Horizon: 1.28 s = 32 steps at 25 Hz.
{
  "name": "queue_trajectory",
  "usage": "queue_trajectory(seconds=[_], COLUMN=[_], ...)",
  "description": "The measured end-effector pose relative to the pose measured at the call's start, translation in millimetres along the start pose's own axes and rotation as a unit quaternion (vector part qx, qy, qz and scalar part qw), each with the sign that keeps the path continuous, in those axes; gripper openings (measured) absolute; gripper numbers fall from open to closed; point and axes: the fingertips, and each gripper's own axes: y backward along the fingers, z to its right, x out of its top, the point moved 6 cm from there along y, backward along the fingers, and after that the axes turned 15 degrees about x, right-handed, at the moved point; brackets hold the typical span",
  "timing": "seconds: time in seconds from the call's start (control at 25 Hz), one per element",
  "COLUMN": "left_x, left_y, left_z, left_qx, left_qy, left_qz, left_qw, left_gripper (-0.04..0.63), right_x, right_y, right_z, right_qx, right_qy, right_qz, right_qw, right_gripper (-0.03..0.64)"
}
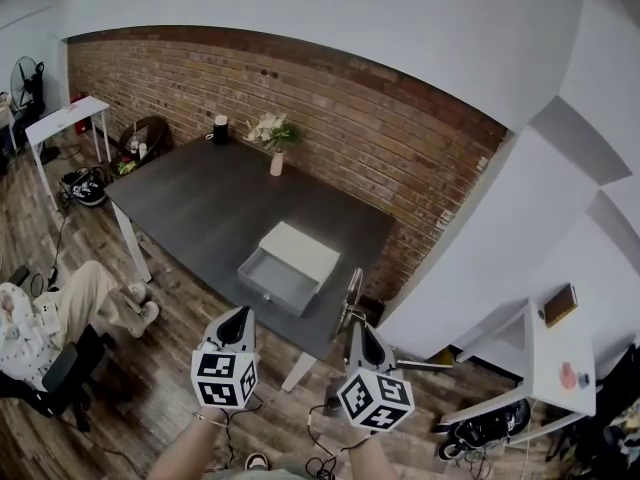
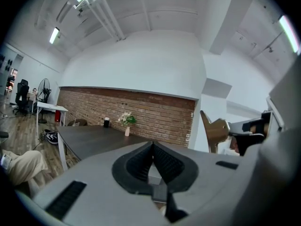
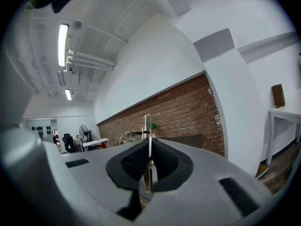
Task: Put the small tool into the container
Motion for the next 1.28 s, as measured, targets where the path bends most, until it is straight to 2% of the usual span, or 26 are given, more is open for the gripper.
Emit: queue_trajectory(seconds=[0.52, 0.92, 1.28], left_x=[-10, 16, 32], left_y=[-45, -122, -199], left_z=[4, 11, 19], left_qx=[0.013, 0.038, 0.063], left_qy=[0.002, -0.016, -0.011], left_qz=[-0.011, 0.0, -0.002], left_qw=[0.9999, 0.9991, 0.998], left_gripper=[0.005, 0.005, 0.005], right_x=[-6, 7, 23], right_y=[-36, -118, -195], right_z=[36, 81, 123], right_qx=[0.005, 0.035, 0.058], right_qy=[-0.005, -0.023, -0.023], right_qz=[-0.012, -0.001, -0.01], right_qw=[1.0, 0.999, 0.998], right_gripper=[0.005, 0.005, 0.005])
